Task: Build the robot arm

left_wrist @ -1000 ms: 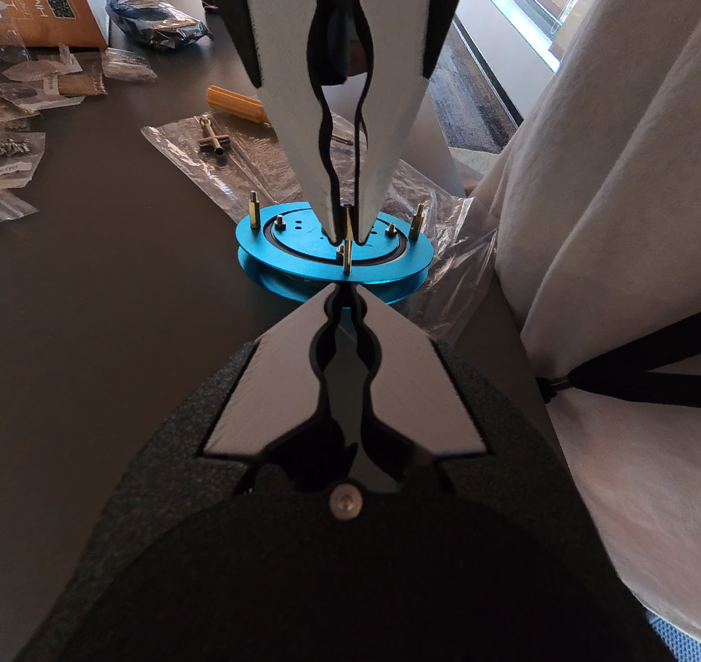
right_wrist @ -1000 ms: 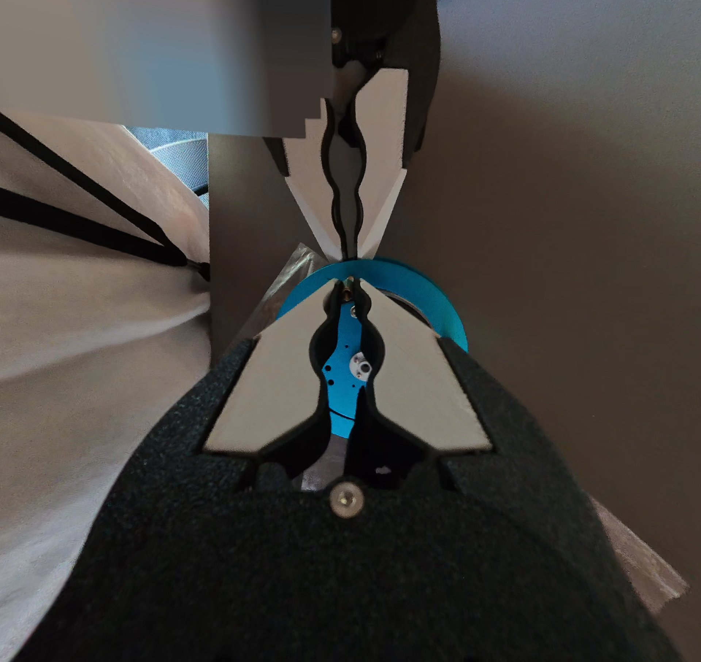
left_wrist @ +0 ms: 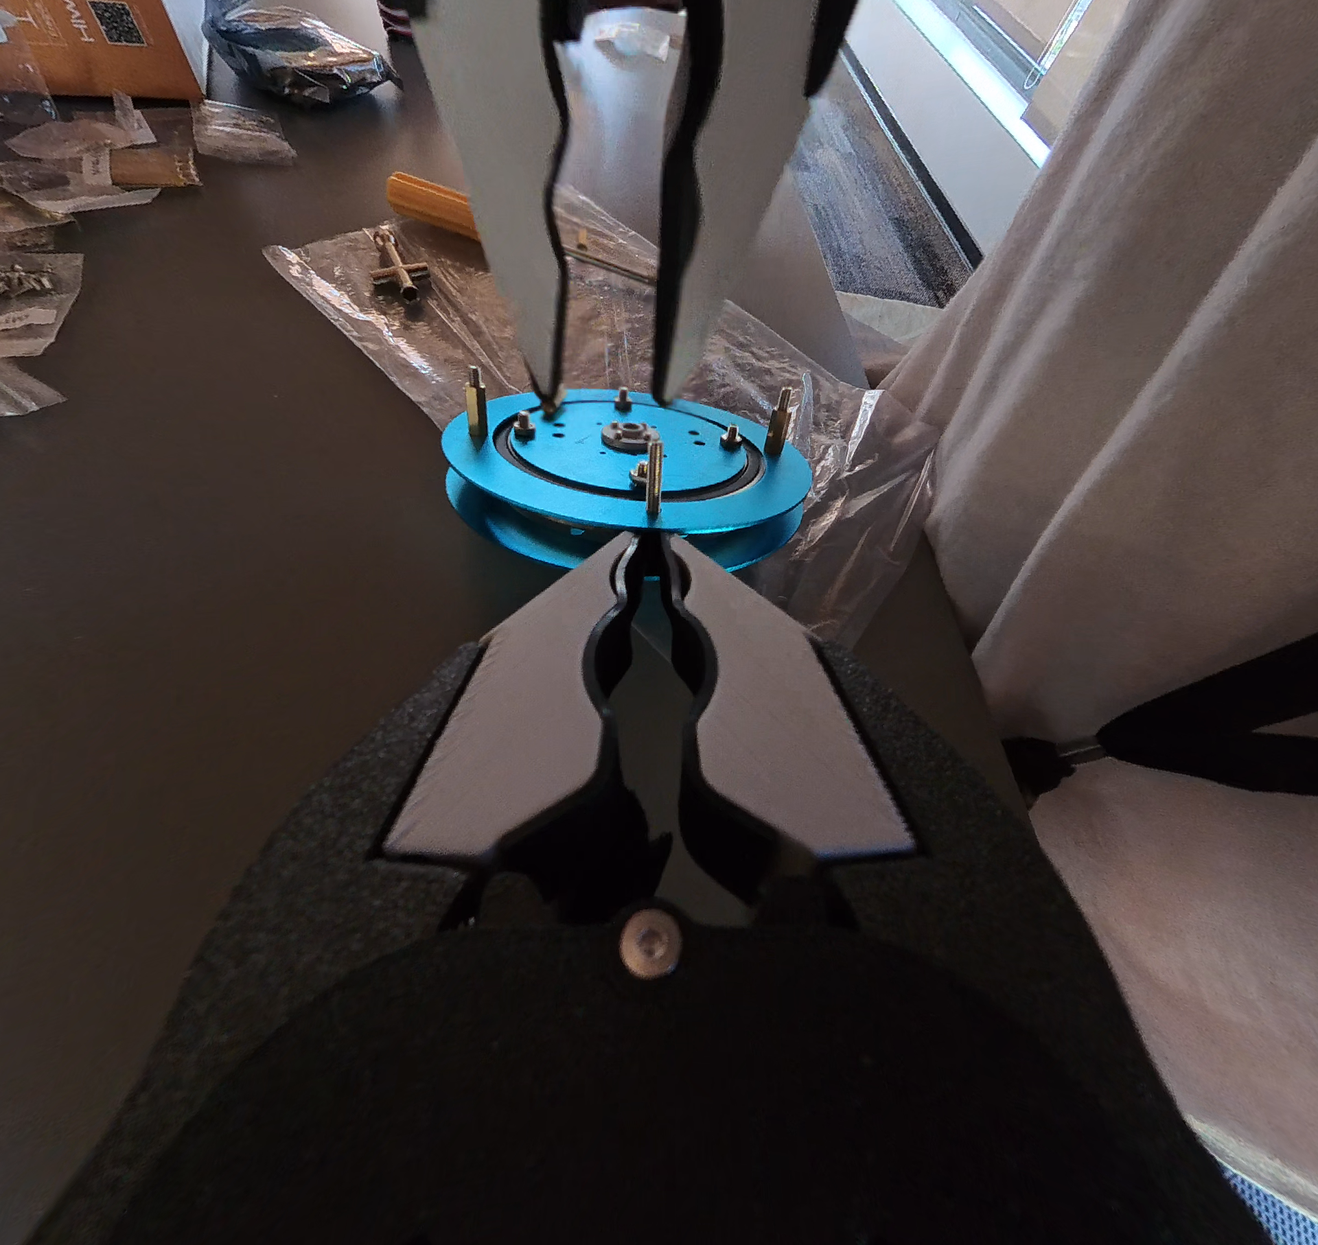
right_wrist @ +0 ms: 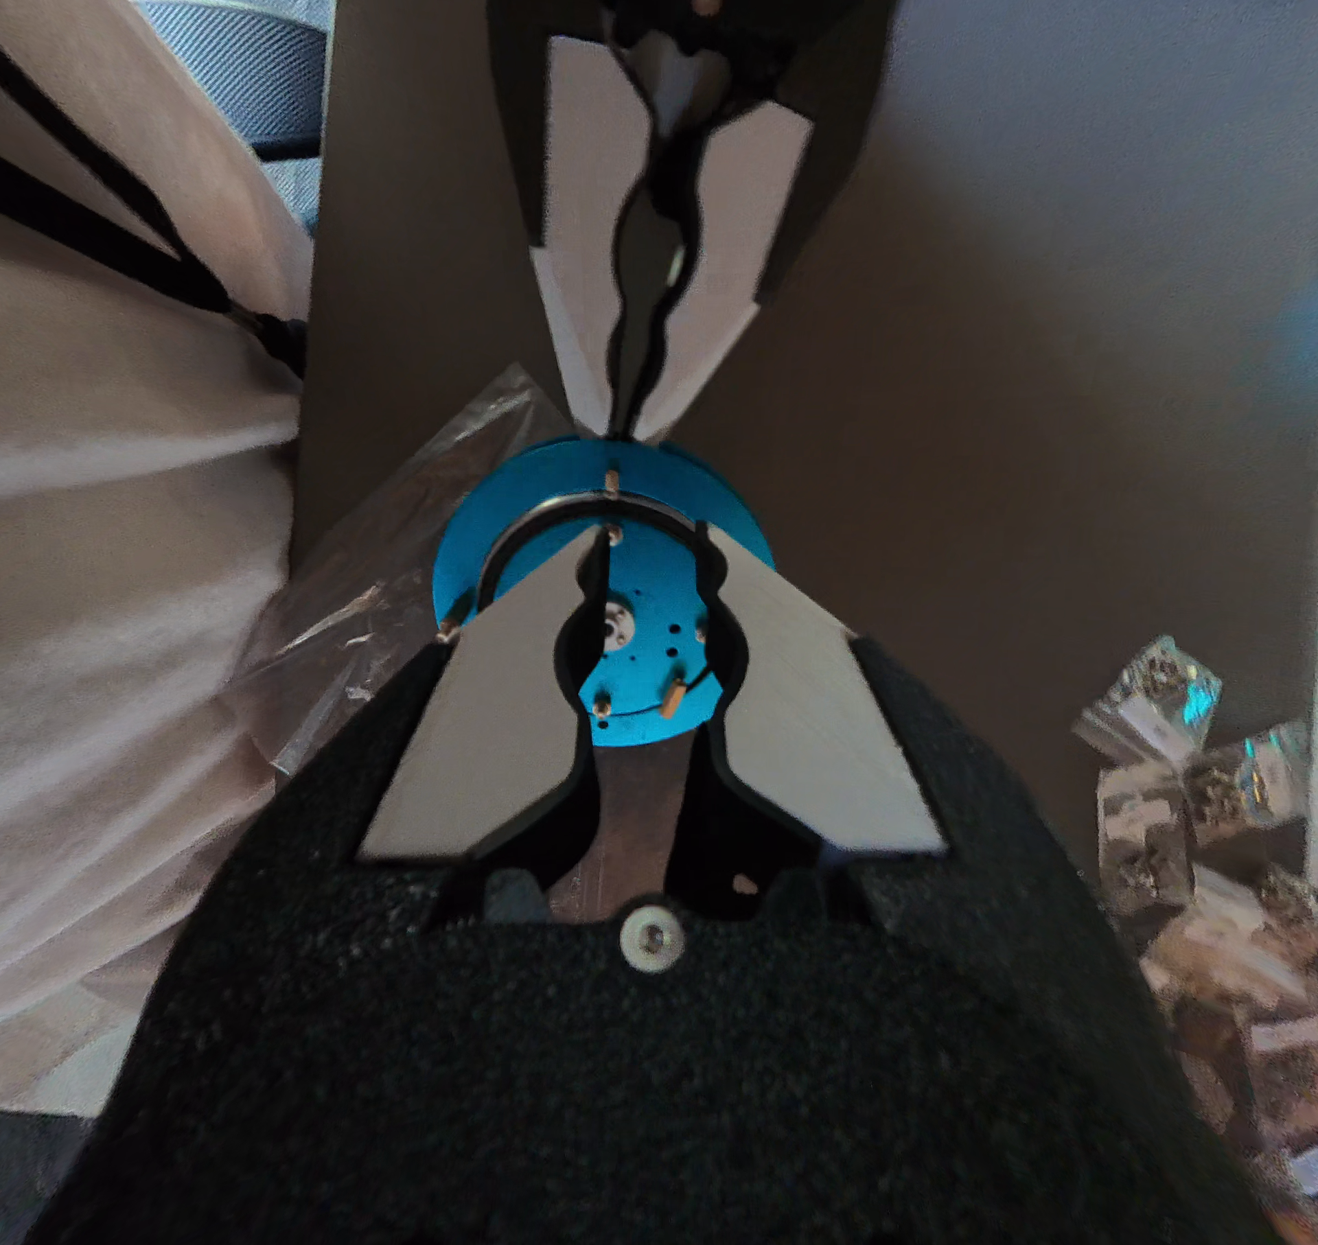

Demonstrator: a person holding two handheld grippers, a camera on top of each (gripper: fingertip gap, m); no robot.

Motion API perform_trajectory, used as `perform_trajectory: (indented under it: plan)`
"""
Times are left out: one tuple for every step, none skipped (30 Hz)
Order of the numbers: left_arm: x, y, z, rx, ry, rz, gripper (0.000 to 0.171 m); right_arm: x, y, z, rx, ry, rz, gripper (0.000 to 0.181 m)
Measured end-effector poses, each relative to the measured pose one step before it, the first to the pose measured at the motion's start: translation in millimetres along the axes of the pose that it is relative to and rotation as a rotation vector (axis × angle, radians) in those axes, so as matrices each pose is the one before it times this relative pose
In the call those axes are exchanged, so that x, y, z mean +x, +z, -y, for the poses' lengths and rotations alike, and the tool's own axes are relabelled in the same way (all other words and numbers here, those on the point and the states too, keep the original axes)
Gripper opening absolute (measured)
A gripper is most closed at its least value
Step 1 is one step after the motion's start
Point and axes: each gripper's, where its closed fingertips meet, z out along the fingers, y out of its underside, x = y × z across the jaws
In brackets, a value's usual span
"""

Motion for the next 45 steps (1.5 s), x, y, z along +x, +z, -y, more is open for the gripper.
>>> perform_trajectory:
  plan:
    - [-0.12,-0.03,0.06,0.00055,-0.0004,0.0005,0.002,4.88,-4.01,-2.07,0.0155,0.0335,-0.0223,0.023]
    - [-0.35,0.0,0.21,0.00137,-0.0023,0.0012,0.002,2.99,-3.47,-1.03,0.0254,0.0382,-0.0121,0.022]
    - [-0.6,-0.08,0.2,0.00192,-0.0041,0.0008,0.002,-1.16,-1.92,0.27,0.0348,0.0451,0.0113,0.023]
    - [-0.61,-0.36,0.47,0.00312,-0.0056,-0.0001,0.002,-4.36,0.91,0.29,0.0314,0.0515,0.0269,0.023]
    - [-0.7,-0.4,0.65,0.00458,-0.0066,0.0,0.002,-5.7,3.63,-0.16,0.0248,0.0504,0.0296,0.025]
    - [-0.7,-0.52,0.73,0.00458,-0.0065,-0.0004,0.002,-5.8,5.16,-1.13,0.0232,0.0375,0.022,0.029]
    - [-0.63,-0.4,0.68,0.00408,-0.0047,0.0002,0.002,-4.04,5.23,-0.41,0.0288,0.021,0.0038,0.029]
    - [-0.17,-0.11,0.6,0.00301,-0.0022,-0.0009,0.002,-1.61,3.77,1.08,0.0403,0.0125,-0.0155,0.027]
    - [0.17,0.11,0.59,0.00171,0.0,-0.0018,0.002,0.03,1.95,1.86,0.043,0.01,-0.0235,0.025]
    - [0.6,0.32,0.69,0.00182,0.0016,-0.002,0.002,1.48,-0.41,4.06,0.0515,0.0095,-0.0294,0.021]
    - [0.77,0.27,0.96,0.00291,0.0021,-0.0018,0.002,0.87,-1.76,5.88,0.0609,0.015,-0.0198,0.017]
    - [1.33,0.42,0.91,0.00266,0.0032,-0.0033,0.002,-0.91,-1.26,4.41,0.0459,0.0206,-0.0006,0.016]
    - [1.27,0.53,0.7,0.00217,0.0026,-0.0034,0.002,0.0,0.15,0.81,0.016,0.0217,0.0004,0.016]
    - [0.85,0.65,0.57,0.00202,0.0011,-0.0014,0.002,-0.24,1.31,-2.92,-0.0078,0.0116,0.0028,0.016]
    - [0.76,0.76,0.39,0.00049,0.0004,-0.0021,0.002,-1.53,2.51,-5.39,-0.0248,-0.0027,0.0064,0.014]
    - [0.48,0.5,0.25,-0.00076,0.0018,-0.0006,0.002,0.09,2.11,-3.56,-0.0151,-0.0148,-0.0119,0.014]
    - [0.55,0.36,-0.03,-0.00104,0.0036,0.0003,0.002,0.67,1.19,-1.2,0.0001,-0.0246,-0.0217,0.011]
    - [0.54,0.15,-0.19,-0.00263,0.0038,0.0009,0.002,0.84,0.36,-0.45,-0.0002,-0.0218,-0.0205,0.002]
    - [-0.71,0.04,-0.37,-0.00286,0.0047,0.0093,0.002,0.03,0.44,-0.18,-0.0053,-0.0093,-0.0046,0.001]
    - [-0.7,-0.3,0.52,0.00177,0.0033,0.007,0.002,0.65,0.01,0.52,-0.0041,0.0102,0.0019,0.001]
    - [-0.67,-1.07,1.57,0.00667,-0.0036,0.0031,0.002,0.65,-0.62,1.6,0.0089,0.0143,0.0071,0.001]
    - [-1.2,-1.64,2.86,0.01305,-0.0071,0.0029,0.002,1.18,-1.3,2.33,0.0178,0.0231,0.0093,0.001]
    - [-1.0,-2.48,4.21,0.02088,-0.01,0.0023,0.003,1.41,-2.06,3.51,0.0232,0.0377,0.0178,0.001]
    - [-1.56,-3.6,5.51,0.02907,-0.0131,0.0057,0.003,1.15,-2.35,4.02,0.0224,0.0463,0.027,0.001]
    - [-2.74,-5.43,7.35,0.04067,-0.016,0.0117,0.004,1.89,-2.79,3.82,0.0204,0.0319,0.0179,0.001]
    - [-3.25,-6.56,7.3,0.03961,-0.0141,0.0104,0.008,3.57,-2.96,3.62,0.0221,0.019,-0.0017,0.001]
    - [-3.4,-6.56,5.71,0.02962,-0.0127,0.0067,0.009,2.48,-2.68,2.88,0.0168,0.0134,0.0003,0.001]
    - [-4.44,-6.47,4.55,0.02333,-0.0122,0.0116,0.009,0.87,-2.66,3.01,0.0196,0.0216,0.0111,0.001]
    - [-4.54,-5.93,3.78,0.02083,-0.0104,0.0124,0.01,0.23,-2.56,4.08,0.028,0.0278,0.0173,0.001]
    - [-3.22,-4.92,2.14,0.01206,-0.0088,0.0041,0.01,-0.28,-1.99,4.77,0.0342,0.0325,0.0223,0.001]
    - [-1.85,-3.45,0.61,0.0025,-0.0089,-0.0032,0.009,-2.16,-1.23,4.63,0.0345,0.0315,0.0337,0.001]
    - [0.21,-1.71,-0.47,-0.00307,-0.0059,-0.0132,0.009,-2.17,-0.39,3.56,0.0288,0.0205,0.029,0.001]
    - [2.61,0.07,-2.32,-0.01275,-0.0015,-0.0232,0.008,-1.17,0.3,1.92,0.0204,0.0178,0.0215,0.001]
    - [3.21,1.52,-3.16,-0.0188,0.0035,-0.0204,0.008,-0.19,0.64,0.27,0.0118,0.0131,0.0154,0.001]
    - [2.78,2.37,-2.84,-0.01557,0.0111,-0.0115,0.008,0.54,0.72,-0.22,0.011,0.0109,0.0114,0.001]
    - [1.32,2.81,-2.59,-0.01334,0.0161,0.0016,0.009,1.05,0.44,-0.48,0.0106,0.0124,0.0094,0.001]
    - [0.08,2.68,-1.9,-0.00973,0.017,0.011,0.009,-0.01,0.0,-0.06,0.0122,0.0138,0.0156,0.001]
    - [0.43,2.24,-1.4,-0.00655,0.0122,0.0068,0.011,-0.58,-0.55,0.19,0.0111,0.0153,0.0173,0.001]
    - [1.39,1.89,-0.78,-0.00447,0.0049,-0.0029,0.013,-0.79,-0.33,0.13,0.0069,0.0128,0.0143,0.001]
    - [2.07,1.32,0.7,0.00538,0.0015,-0.0092,0.014,-0.76,0.01,0.0,0.0049,0.0051,0.0068,0.001]
    - [3.14,1.0,1.71,0.01256,0.0003,-0.0165,0.014,-2.05,0.67,-0.2,0.0013,-0.0001,0.0082,0.001]
    - [2.23,0.76,2.27,0.01412,-0.0005,-0.0099,0.014,-2.9,1.0,-0.1,0.0014,0.0007,0.0117,0.001]
    - [1.62,0.6,2.12,0.01351,0.0,-0.0079,0.014,-2.69,1.38,-0.58,-0.0016,-0.0001,0.01,0.001]
    - [2.05,0.31,1.0,0.00663,0.0004,-0.0115,0.013,-1.48,1.48,-0.87,-0.0014,-0.0028,0.0032,0.001]
    - [0.37,-0.1,-0.54,-0.00067,0.0005,-0.0025,0.013,-0.2,0.47,-0.47,0.0029,-0.0055,-0.0012,0.001]
